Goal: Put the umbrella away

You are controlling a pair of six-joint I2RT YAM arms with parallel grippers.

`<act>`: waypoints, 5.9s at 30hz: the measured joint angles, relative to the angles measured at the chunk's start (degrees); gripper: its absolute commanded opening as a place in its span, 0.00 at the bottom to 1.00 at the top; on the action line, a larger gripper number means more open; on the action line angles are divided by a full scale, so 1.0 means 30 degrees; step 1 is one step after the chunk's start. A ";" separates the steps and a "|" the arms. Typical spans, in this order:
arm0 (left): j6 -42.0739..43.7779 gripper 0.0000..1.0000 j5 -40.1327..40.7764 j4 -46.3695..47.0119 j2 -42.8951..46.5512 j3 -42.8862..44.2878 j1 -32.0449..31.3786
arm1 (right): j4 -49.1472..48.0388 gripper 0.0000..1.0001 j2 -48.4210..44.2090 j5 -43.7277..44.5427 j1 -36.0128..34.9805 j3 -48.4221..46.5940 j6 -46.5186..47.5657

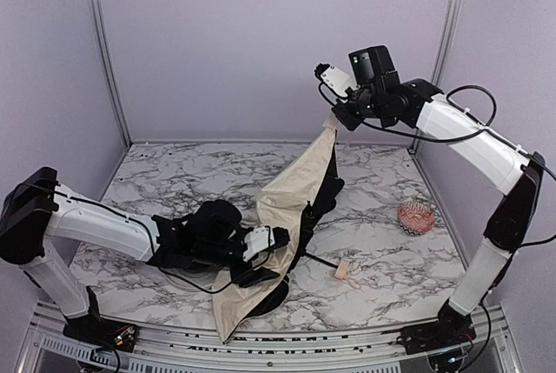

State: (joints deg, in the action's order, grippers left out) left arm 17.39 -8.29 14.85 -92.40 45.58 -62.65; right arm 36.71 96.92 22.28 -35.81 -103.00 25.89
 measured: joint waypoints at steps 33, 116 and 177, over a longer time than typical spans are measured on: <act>-0.3956 0.79 -0.1545 0.6703 0.3577 -0.2980 0.2805 | 0.6645 0.00 -0.0342 -0.6302 -0.4779 0.2892 -0.5770; -0.5603 0.00 -0.4605 0.2142 0.4444 -0.3410 0.2135 | -0.5187 0.00 -0.1158 -0.5676 -0.1129 1.6160 -0.5034; 0.7424 0.00 -0.2718 0.5523 -0.5763 0.6543 0.5858 | -0.6280 0.00 -0.9304 -1.0076 -0.8116 2.2884 0.2871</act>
State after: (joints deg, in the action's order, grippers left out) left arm 39.66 -16.45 31.42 -109.69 65.21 -45.08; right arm 17.87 69.01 -7.94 -60.16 -34.35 34.50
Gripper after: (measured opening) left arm 0.003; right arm 0.043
